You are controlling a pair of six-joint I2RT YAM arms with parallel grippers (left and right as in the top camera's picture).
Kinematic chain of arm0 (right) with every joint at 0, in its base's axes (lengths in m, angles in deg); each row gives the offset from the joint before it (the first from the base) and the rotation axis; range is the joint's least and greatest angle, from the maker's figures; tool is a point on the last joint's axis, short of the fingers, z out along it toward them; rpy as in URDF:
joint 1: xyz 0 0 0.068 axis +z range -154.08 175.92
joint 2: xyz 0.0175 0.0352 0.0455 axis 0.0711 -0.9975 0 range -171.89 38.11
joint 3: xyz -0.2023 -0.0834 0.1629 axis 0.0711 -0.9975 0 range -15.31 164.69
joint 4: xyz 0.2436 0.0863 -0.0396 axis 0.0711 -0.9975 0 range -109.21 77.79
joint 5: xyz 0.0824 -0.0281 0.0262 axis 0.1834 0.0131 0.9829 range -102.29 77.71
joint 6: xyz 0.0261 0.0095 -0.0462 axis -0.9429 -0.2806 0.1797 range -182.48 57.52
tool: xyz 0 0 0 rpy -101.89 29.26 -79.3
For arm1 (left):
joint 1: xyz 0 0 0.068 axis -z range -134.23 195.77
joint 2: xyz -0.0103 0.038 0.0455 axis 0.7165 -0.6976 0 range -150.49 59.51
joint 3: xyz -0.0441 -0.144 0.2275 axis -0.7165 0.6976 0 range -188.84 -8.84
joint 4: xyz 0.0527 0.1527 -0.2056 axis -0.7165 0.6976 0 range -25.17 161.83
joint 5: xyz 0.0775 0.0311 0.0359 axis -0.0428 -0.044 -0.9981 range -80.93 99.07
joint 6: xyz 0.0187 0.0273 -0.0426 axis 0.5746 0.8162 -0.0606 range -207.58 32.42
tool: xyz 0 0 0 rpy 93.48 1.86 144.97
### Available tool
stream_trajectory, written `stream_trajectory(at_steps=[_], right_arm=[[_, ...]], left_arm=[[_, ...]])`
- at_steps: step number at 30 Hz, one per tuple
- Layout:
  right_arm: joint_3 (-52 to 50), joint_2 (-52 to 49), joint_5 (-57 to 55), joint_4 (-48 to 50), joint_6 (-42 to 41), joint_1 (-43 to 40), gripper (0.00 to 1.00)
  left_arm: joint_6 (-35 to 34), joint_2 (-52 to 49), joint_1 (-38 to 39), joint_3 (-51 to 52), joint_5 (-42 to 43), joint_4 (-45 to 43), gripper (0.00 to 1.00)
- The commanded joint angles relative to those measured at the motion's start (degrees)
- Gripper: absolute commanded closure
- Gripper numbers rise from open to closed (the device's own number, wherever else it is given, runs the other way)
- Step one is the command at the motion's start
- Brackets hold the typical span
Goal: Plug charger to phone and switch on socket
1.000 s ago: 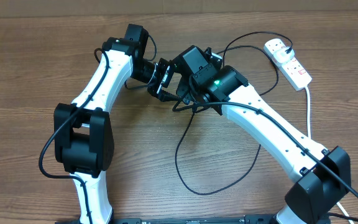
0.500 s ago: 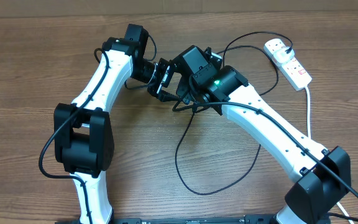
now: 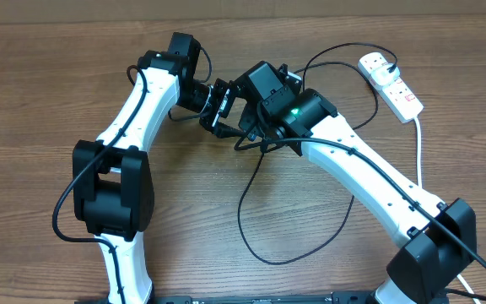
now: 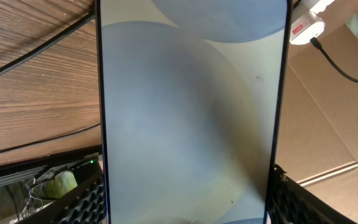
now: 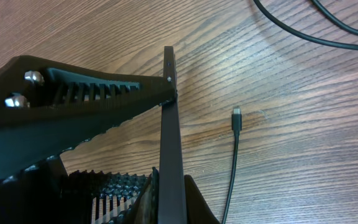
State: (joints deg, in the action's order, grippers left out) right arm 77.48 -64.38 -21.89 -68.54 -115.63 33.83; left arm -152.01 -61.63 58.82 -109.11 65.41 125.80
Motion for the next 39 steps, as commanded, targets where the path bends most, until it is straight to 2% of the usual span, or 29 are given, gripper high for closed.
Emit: stream_trajectory(at_steps=[1, 3, 4, 6, 9, 12, 15, 17, 20, 22, 24, 27, 32, 35, 39], right_arm=[[1.57, 0.02, 0.22, -0.04, 1.09, 0.22, 0.96], [1.57, 0.02, 0.2, -0.13, 1.11, 0.22, 0.96], [1.57, 0.02, 0.2, -0.09, 1.46, 0.22, 0.96], [1.57, 0.02, 0.07, 0.09, 2.19, 0.22, 0.96], [1.57, 0.02, -1.07, 0.09, 2.01, 0.22, 0.96], [1.57, 0.02, -3.93, 0.26, 1.9, 0.2, 0.96], [1.57, 0.02, -5.38, 1.07, 0.57, -0.61, 0.96], [1.57, 0.02, -5.35, 1.7, -3.32, -2.1, 0.96], [1.57, 0.02, -3.21, 2.12, -15.28, -5.18, 0.96], [1.57, 0.02, 2.23, 2.21, -24.17, -7.52, 0.96], [1.57, 0.02, 8.74, 3.08, -29.18, -9.49, 0.96], [1.57, 0.02, 18.8, 7.13, -29.99, -11.45, 0.96], [1.57, 0.02, 29.83, 13.97, -30.58, -11.72, 0.96], [1.57, 0.02, 31.12, 13.29, -35.3, -11.28, 0.96], [1.55, 0.02, 30.64, 11.34, -38.93, -11.19, 0.96]], left_arm=[[0.5, 0.63, 0.07, -1.95, 1.95, -1.2, 0.26], [1.81, 0.63, 0.07, -1.95, 1.92, -2.54, 0.19], [2.99, 0.63, 0.02, -1.95, 1.44, -3.8, 0.09], [4.59, 0.63, -0.22, -1.95, 0.22, -5.16, 0.03], [8.55, 0.63, -1.51, -1.95, -1.16, -5.6, 0.02], [15.72, 0.63, -4.11, -1.95, -1.55, -6.29, 0.0], [25.0, 0.92, -7.8, -1.95, 2.95, -5.38, 0.0], [30.95, 1.33, -10.01, -1.95, 7.72, -4.46, 0.03], [36.2, 2.01, -12.39, -1.97, 9.86, -2.91, 0.06], [36.11, 2.01, -12.9, -1.95, 9.57, -1.33, 0.11], [35.1, 1.99, -12.94, -1.95, 9.55, 0.31, 0.14], [30.27, 1.99, -12.48, -1.95, 9.57, 0.52, 0.16], [17.38, 1.99, -10.86, -1.95, 9.57, 0.52, 0.28], [10.6, 1.99, -10.01, -1.95, 9.53, 0.44, 0.34], [5.81, 1.99, -9.88, -1.95, 9.53, -1.25, 0.37]])
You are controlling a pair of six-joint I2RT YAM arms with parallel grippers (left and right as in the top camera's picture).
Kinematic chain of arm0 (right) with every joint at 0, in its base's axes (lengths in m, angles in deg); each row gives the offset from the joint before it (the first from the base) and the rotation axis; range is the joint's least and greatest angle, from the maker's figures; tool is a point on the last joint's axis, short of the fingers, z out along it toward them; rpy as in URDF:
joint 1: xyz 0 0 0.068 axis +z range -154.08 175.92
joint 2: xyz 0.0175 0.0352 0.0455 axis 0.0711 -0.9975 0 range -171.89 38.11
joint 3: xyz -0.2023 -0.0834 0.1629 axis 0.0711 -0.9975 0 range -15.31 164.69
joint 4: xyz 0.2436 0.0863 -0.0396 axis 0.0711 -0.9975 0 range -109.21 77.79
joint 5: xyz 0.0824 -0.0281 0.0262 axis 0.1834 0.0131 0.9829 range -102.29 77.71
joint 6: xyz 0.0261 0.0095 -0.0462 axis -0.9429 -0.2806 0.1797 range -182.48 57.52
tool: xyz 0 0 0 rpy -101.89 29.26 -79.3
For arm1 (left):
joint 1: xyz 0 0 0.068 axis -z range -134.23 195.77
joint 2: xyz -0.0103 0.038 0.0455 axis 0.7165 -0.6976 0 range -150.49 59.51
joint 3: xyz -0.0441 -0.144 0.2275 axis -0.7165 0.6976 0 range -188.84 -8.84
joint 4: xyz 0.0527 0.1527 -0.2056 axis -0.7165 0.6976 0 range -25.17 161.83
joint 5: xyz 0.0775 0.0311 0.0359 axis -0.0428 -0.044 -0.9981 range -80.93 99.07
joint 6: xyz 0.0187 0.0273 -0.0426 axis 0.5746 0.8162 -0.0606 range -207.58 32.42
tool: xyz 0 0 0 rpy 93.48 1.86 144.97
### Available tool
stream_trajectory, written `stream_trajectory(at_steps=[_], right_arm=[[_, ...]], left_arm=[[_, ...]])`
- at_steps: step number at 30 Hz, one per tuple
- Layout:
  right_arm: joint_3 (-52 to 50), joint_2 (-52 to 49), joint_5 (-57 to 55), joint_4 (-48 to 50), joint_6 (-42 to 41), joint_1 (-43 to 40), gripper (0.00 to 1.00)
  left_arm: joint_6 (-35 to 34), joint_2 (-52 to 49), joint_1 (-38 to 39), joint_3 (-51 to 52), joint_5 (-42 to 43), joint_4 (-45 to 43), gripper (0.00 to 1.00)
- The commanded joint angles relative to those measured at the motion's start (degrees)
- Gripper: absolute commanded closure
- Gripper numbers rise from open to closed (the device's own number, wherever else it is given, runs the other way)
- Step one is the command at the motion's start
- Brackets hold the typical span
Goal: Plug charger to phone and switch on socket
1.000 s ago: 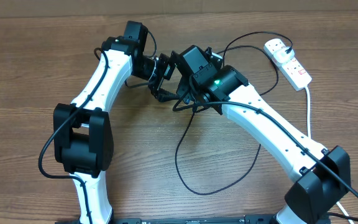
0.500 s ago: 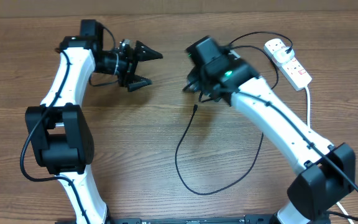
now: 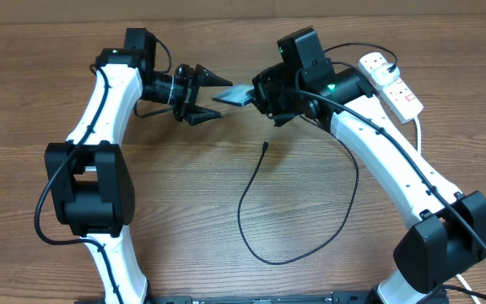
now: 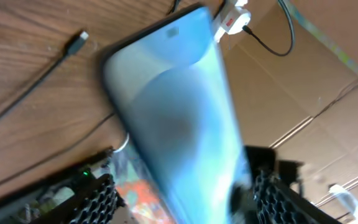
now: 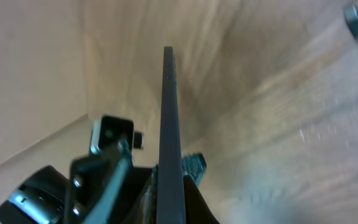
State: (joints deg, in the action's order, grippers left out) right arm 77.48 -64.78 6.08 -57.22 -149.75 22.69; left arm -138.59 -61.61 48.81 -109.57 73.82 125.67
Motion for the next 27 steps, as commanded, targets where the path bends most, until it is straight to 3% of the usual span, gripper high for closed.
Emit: stream_trajectory(at_steps=[1, 7, 12, 15, 27], right_arm=[[1.55, 0.42, 2.69, -0.48, -5.68, -0.04, 0.96], [1.55, 0.42, 3.82, -2.03, -14.29, 0.35, 0.96], [1.55, 0.42, 3.28, -1.77, -21.22, 1.99, 0.96], [1.55, 0.42, 1.44, -1.79, -22.51, 2.64, 0.96], [1.55, 0.39, -6.38, -1.57, -25.53, 5.88, 0.96]], left_arm=[[-7.78, 1.97, 0.13, -1.49, 1.11, -1.92, 0.4], [-8.46, 1.97, 0.15, -1.49, 1.05, -2.99, 0.41], [-13.66, 1.97, 0.15, -1.49, 1.11, -2.97, 0.48], [-14.91, 1.97, 0.26, -1.49, 1.14, -2.71, 0.56], [-15.89, 1.97, 0.72, -1.49, 2.01, -2.58, 0.57]])
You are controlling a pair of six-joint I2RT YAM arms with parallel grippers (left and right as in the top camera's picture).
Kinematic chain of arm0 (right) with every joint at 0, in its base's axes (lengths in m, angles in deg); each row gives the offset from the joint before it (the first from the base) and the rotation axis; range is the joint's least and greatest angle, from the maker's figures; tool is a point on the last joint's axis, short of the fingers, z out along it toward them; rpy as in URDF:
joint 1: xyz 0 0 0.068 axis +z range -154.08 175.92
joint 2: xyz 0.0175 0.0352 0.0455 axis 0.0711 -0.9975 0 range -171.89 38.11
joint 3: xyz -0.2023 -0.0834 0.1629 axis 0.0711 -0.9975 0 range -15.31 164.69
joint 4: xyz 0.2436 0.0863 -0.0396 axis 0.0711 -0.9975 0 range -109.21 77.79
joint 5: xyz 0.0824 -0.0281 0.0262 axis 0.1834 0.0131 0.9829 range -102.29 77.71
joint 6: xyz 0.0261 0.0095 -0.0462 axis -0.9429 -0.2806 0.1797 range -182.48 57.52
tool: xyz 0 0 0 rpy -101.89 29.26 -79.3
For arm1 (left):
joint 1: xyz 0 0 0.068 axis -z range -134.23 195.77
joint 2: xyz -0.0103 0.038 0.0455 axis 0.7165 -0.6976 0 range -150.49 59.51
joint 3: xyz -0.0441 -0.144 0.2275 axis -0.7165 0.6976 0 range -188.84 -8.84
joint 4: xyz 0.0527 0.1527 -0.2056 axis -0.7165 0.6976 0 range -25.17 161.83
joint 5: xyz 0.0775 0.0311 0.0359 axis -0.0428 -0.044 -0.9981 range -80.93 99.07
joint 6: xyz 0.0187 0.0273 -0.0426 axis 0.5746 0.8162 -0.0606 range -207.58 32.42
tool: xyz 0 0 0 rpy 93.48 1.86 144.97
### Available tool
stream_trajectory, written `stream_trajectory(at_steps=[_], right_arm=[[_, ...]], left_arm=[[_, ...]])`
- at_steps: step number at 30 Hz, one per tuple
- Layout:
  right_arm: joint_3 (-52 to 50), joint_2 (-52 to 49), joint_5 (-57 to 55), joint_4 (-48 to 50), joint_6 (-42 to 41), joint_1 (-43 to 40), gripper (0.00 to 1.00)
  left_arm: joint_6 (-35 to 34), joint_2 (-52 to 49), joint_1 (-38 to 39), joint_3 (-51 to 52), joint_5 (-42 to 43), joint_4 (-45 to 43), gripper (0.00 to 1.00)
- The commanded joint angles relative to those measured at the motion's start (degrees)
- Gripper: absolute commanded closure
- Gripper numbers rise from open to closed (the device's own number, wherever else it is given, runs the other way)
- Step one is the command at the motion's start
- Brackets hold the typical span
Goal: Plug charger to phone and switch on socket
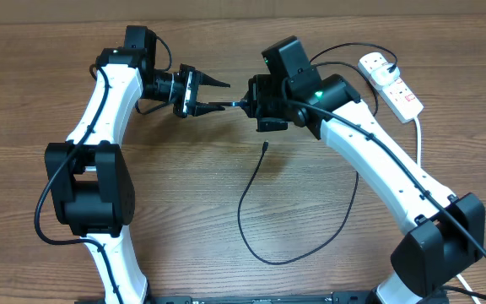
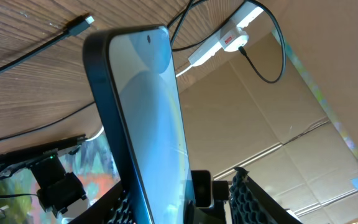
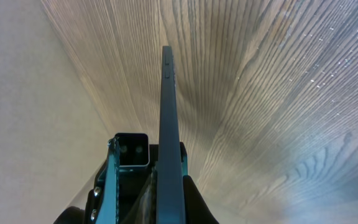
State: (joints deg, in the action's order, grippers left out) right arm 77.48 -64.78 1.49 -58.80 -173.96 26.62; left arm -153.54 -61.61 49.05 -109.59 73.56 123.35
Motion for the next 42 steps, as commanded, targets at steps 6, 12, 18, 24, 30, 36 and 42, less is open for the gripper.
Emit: stream_trajectory(at_steps=[6, 12, 18, 24, 30, 36, 42], right_arm=[[1.55, 0.39, -2.21, 0.68, -1.73, 2.58, 0.96], [1.55, 0.39, -2.19, 1.4, -2.58, 2.73, 0.96], [1.55, 0.39, -2.12, 1.62, -2.73, 3.02, 0.96], [1.55, 0.39, -2.19, 2.82, -2.75, 4.04, 0.96], [1.55, 0.39, -2.19, 2.84, -2.75, 4.09, 0.96], [1.55, 0.39, -2.14, 2.82, -2.71, 4.09, 0.94], [1.55, 0.39, -1.68, 2.84, -2.69, 4.44, 0.89]], left_arm=[[-1.62, 1.97, 0.94, -1.46, 2.27, -0.26, 0.62], [-2.49, 1.97, 0.94, -1.46, 2.75, -0.26, 0.7], [-3.15, 1.97, 0.94, -1.46, 3.21, -0.24, 0.71], [-3.37, 1.97, 0.94, -1.46, 4.61, -0.26, 0.75], [-3.37, 1.97, 0.94, -1.46, 4.59, -0.26, 0.75], [-3.34, 1.97, 0.94, -1.46, 4.55, -0.26, 0.9], [-3.5, 1.97, 0.92, -1.46, 4.11, -0.28, 0.96]])
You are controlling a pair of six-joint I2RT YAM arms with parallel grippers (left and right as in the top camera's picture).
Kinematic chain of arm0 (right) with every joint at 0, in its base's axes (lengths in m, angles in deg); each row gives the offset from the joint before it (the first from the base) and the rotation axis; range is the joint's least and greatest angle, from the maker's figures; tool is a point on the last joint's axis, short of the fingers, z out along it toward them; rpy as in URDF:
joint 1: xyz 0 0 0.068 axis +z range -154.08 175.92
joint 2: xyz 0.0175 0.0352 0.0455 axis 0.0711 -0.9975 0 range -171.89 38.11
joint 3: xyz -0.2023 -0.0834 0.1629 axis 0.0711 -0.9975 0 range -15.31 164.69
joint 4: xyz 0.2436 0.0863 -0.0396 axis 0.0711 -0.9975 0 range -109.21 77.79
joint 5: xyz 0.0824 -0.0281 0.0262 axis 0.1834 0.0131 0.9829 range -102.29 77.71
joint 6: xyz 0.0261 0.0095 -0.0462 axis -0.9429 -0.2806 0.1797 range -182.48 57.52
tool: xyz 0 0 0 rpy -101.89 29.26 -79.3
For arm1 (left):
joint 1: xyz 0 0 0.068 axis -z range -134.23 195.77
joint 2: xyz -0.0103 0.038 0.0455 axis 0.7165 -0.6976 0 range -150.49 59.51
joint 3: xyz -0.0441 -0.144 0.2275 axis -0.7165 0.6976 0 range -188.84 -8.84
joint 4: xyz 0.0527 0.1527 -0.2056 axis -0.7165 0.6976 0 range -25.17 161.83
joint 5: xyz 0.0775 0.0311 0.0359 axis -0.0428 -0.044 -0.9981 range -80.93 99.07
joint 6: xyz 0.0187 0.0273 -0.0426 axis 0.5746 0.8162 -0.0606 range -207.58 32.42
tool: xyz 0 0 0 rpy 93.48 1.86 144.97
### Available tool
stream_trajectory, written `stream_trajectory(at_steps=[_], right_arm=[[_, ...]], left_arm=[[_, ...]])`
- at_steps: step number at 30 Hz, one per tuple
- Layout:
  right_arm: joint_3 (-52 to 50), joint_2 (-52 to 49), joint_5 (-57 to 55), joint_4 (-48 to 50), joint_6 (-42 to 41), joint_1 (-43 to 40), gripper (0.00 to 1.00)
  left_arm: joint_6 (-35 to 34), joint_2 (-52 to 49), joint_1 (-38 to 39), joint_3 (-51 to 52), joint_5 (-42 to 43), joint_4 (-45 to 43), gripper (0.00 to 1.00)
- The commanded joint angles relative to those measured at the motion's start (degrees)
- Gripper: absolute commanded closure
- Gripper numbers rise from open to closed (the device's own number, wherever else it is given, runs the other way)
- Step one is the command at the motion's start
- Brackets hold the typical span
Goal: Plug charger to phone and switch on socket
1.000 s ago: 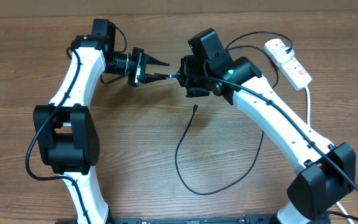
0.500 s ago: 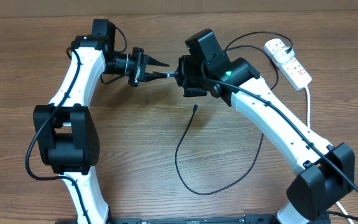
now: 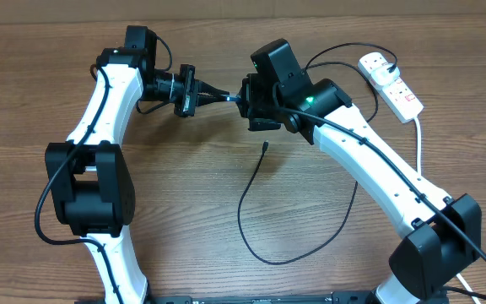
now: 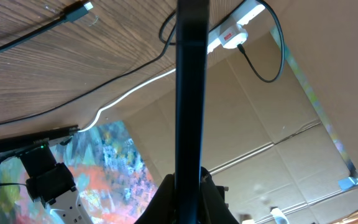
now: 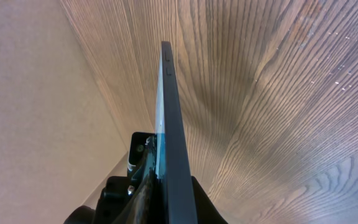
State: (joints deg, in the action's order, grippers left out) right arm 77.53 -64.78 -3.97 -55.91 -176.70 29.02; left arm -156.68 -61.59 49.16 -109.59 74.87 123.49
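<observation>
The dark phone [image 3: 234,98] is held off the table between both arms, edge-on in each wrist view [image 4: 191,93] [image 5: 169,112]. My left gripper [image 3: 224,95] is shut on its left end, the fingers pinching the phone's faces at the bottom of the left wrist view [image 4: 188,180]. From the right, my right gripper [image 3: 245,101] is shut on the other end [image 5: 169,186]. The black charger cable [image 3: 251,194] loops over the table, its plug [image 3: 263,145] lying free below the phone. The white socket strip [image 3: 391,83] lies at the back right.
The wooden table [image 3: 40,177] carries only the cable loop and the strip. A white lead [image 3: 418,143] runs from the strip down the right side. Cardboard walls [image 4: 278,124] stand behind the table.
My left gripper, open around the phone's left end with the screen facing its camera, is now turned and shut on the phone, which shows edge-on. The right gripper still holds it.
First both grippers were close together low over the table's middle, the right one holding the phone. Then the left stood drawn back and open while the right held the phone raised. The open left fingers then stood round the phone's end, and now both grip it.
</observation>
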Motion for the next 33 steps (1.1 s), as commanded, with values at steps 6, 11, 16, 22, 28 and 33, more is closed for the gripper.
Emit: stream_trajectory(at_steps=[6, 11, 16, 22, 28, 33], right_arm=[[1.51, 0.39, 3.76, -0.11, 2.8, 2.25, 0.5], [1.51, 0.39, 3.72, -0.13, 11.17, 2.21, 0.26], [1.51, 0.39, 3.72, -1.4, 19.85, 1.57, 0.1], [1.51, 0.39, 3.63, -3.61, 37.09, 0.52, 0.03], [1.51, 0.37, -2.19, -7.45, 56.98, 0.04, 0.0], [0.42, 0.22, -12.17, -14.64, 60.94, 0.55, 0.0]], left_arm=[[-0.07, 1.95, 0.74, -1.46, 0.61, -0.46, 0.96], [1.01, 1.95, -0.22, -1.46, -5.66, -0.42, 0.96], [2.82, 1.95, -2.51, -1.46, -11.76, -0.42, 0.96], [13.46, 1.95, -5.99, -1.46, -17.97, -0.39, 0.96], [31.65, 1.95, -7.41, -1.46, -21.09, -0.26, 0.96], [54.84, 1.95, -6.54, -1.46, -16.44, -0.22, 0.96]])
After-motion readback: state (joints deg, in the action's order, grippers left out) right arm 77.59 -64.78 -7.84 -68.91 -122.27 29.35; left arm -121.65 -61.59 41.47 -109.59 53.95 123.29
